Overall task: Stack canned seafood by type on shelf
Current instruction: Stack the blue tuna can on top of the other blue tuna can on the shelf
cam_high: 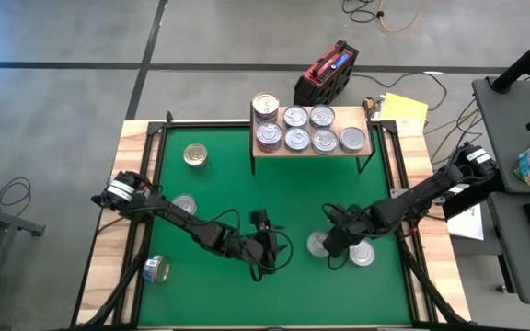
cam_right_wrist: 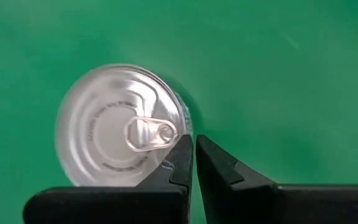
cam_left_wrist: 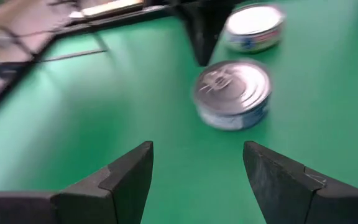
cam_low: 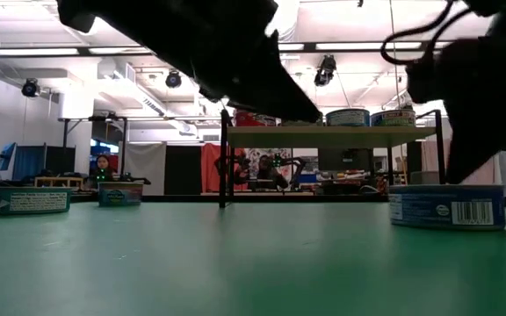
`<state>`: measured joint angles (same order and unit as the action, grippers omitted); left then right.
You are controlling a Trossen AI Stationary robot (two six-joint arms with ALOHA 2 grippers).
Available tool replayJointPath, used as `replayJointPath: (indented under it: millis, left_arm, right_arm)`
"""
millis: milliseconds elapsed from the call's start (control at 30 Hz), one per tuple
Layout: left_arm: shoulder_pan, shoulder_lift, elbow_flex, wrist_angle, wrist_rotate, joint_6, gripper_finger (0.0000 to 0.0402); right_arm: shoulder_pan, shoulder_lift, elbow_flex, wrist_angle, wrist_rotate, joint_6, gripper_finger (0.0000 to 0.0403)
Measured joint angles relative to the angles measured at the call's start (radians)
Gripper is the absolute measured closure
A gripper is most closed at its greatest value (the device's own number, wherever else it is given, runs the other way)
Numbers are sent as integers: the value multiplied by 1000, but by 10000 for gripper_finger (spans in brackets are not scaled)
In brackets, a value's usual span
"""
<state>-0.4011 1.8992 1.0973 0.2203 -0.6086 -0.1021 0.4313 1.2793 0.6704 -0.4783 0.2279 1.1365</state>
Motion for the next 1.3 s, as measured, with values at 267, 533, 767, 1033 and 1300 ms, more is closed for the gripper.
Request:
replayJointPath:
  millis: [267,533,767,1033,1300]
  left_arm:
    - [3,2,0,81,130,-4,169]
    - [8,54,53,132,99,51,206]
    - [16,144,127,120,98,129,362]
    - [27,208,185,120,95,178,396]
    - [28,270,238,118,101,199,401]
  right_arm:
    - [0,-12,38,-8,8,-81,391]
    - [5,-73,45,-52,0,-111,390]
    - [17,-119,45,-129,-26,-108,390]
    - [80,-137,41,-139,-44,-49,390]
    - [132,-131,35,-137,36,4,390]
